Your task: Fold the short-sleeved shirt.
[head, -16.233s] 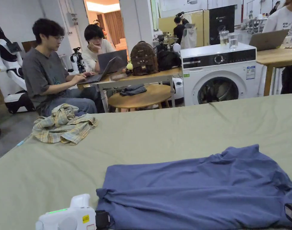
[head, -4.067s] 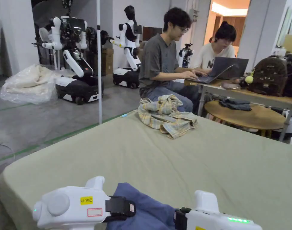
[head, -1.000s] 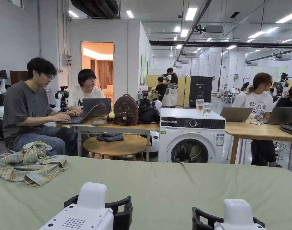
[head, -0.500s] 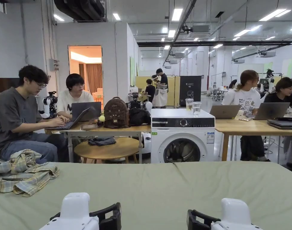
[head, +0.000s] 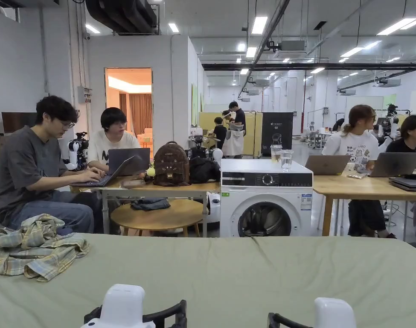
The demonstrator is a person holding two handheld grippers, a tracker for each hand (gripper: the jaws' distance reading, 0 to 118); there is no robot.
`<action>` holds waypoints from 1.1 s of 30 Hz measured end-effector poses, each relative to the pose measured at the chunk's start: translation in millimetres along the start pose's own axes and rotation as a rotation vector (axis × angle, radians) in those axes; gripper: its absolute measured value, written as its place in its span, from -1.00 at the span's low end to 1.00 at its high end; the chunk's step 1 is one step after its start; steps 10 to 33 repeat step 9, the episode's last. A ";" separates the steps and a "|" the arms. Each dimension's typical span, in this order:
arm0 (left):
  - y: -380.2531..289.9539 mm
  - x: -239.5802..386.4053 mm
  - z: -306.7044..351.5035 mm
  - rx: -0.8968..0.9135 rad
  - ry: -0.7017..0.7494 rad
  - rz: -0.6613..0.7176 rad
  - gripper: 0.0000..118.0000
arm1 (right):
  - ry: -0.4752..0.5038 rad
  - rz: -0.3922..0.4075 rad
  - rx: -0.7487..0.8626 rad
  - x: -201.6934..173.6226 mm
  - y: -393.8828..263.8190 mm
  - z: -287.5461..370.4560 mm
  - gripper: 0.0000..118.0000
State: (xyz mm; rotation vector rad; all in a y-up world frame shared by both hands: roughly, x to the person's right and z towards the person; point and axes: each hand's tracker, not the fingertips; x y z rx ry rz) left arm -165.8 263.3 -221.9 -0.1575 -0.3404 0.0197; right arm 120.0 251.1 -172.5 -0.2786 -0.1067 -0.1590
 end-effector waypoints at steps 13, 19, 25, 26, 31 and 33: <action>-3.8 1.8 9.1 0.008 -0.004 -0.035 0.63 | 0.044 -0.057 -0.063 7.7 -11.0 -4.0 0.60; -3.8 1.8 9.1 0.008 -0.004 -0.035 0.63 | 0.044 -0.057 -0.063 7.7 -11.0 -4.0 0.60; -3.8 1.8 9.1 0.008 -0.004 -0.035 0.63 | 0.044 -0.057 -0.063 7.7 -11.0 -4.0 0.60; -3.8 1.8 9.1 0.008 -0.004 -0.035 0.63 | 0.044 -0.057 -0.063 7.7 -11.0 -4.0 0.60; -3.8 1.8 9.1 0.008 -0.004 -0.035 0.63 | 0.044 -0.057 -0.063 7.7 -11.0 -4.0 0.60; -3.8 1.8 9.1 0.008 -0.004 -0.035 0.63 | 0.044 -0.057 -0.063 7.7 -11.0 -4.0 0.60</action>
